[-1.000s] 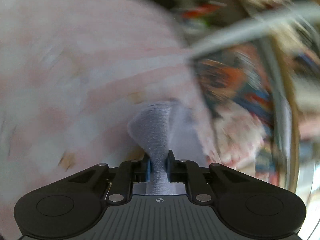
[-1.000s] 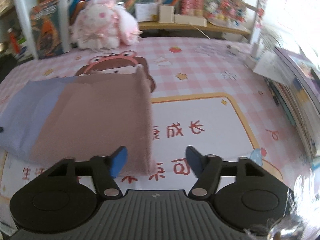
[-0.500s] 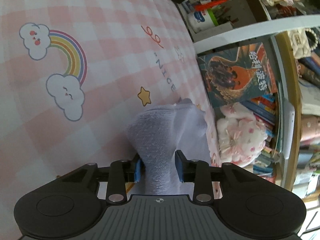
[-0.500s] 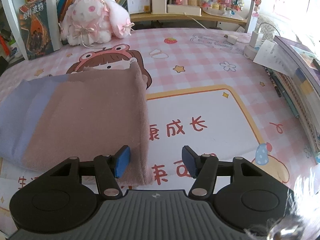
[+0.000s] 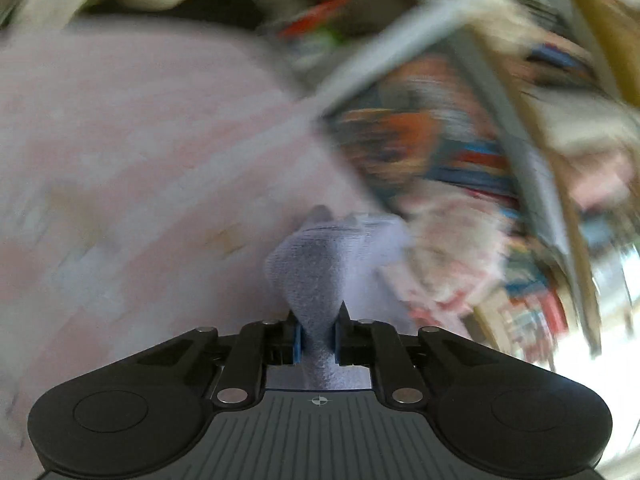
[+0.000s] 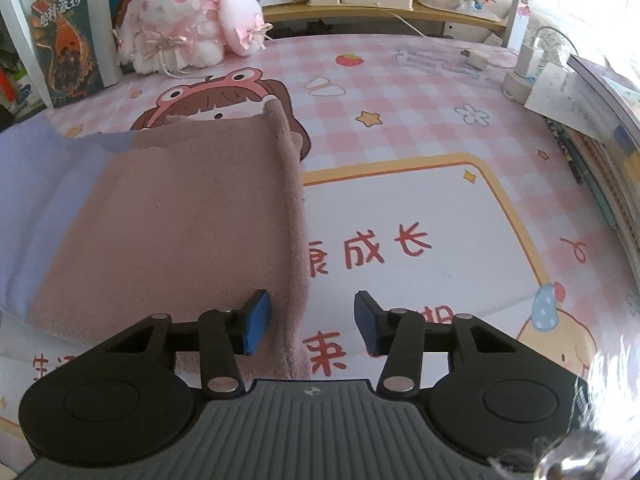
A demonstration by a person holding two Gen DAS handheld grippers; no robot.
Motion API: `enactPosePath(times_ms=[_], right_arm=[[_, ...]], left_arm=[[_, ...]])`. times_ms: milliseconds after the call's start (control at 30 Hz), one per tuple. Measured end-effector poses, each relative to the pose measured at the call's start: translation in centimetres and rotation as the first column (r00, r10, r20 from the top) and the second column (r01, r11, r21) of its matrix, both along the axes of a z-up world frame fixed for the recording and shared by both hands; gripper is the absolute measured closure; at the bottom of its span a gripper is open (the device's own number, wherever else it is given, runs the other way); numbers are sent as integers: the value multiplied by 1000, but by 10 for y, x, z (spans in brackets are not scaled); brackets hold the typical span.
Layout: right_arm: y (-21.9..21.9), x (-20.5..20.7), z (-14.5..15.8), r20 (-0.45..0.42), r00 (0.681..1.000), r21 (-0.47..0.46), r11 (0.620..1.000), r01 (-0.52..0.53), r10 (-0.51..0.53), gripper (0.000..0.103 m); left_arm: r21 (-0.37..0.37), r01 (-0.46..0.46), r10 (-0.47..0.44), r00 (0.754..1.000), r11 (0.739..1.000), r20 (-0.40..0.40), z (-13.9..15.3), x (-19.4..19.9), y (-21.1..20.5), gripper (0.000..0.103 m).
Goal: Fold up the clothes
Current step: 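Lift the lavender side with the left gripper while the right gripper moves to the pink edge, then fold the lavender side over the pink half with the left gripper while the right gripper pinches the pink edge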
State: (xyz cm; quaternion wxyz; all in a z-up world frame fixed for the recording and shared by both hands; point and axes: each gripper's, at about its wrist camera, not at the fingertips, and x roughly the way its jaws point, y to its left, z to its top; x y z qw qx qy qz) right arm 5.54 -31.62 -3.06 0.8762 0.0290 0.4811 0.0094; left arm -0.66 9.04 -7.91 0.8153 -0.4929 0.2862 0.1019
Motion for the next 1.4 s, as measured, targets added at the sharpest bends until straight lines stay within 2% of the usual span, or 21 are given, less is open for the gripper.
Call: enactPosePath(times_ms=[33, 67, 100, 167, 233, 300, 467, 600, 800, 1000, 1167, 1400], right_arm=[[1, 1, 0, 2, 1000, 10, 1000, -8, 8, 59], [2, 2, -1, 2, 1000, 14, 1000, -14, 14, 59], [4, 2, -1, 3, 1000, 11, 1000, -21, 21, 59], [6, 4, -1, 2, 999, -3, 999, -33, 33, 59], [6, 6, -1, -2, 999, 0, 999, -37, 37, 59], [6, 7, -2, -5, 999, 4, 999, -39, 39, 59], [4, 9, -2, -7, 998, 10, 998, -59, 60, 59], [-1, 15, 1, -3, 997, 39, 996, -78, 78, 58], [-12, 42, 3, 30, 986, 67, 984, -165, 163, 58], [-21, 81, -1, 40, 960, 113, 954, -279, 276, 58], [-30, 105, -9, 32, 937, 194, 917, -347, 348, 58], [-41, 112, -16, 55, 891, 289, 847, -446, 450, 74]], left_arm=[[-40, -23, 22, 999, 999, -24, -8, -1, 5, 90], [-47, -29, 28, 999, 998, -28, -11, -2, 5, 89], [-41, -29, 28, 999, 999, -26, -11, -2, 4, 88], [-29, -26, 25, 999, 999, -26, -12, -1, 2, 79], [-24, -20, 19, 999, 1000, -28, -13, 2, -1, 76], [-31, -36, 35, 999, 999, -27, -14, 3, -2, 76], [-2, -58, 58, 997, 998, -40, -14, 5, -5, 87], [8, -73, 74, 996, 997, -42, -13, 5, -7, 88], [40, -121, 123, 991, 992, -47, -11, 4, -16, 88], [96, -176, 183, 981, 980, -70, -5, 5, -28, 88], [168, -201, 220, 970, 965, -102, 5, 9, -39, 89], [299, -191, 209, 977, 935, -30, 45, 12, -69, 91]])
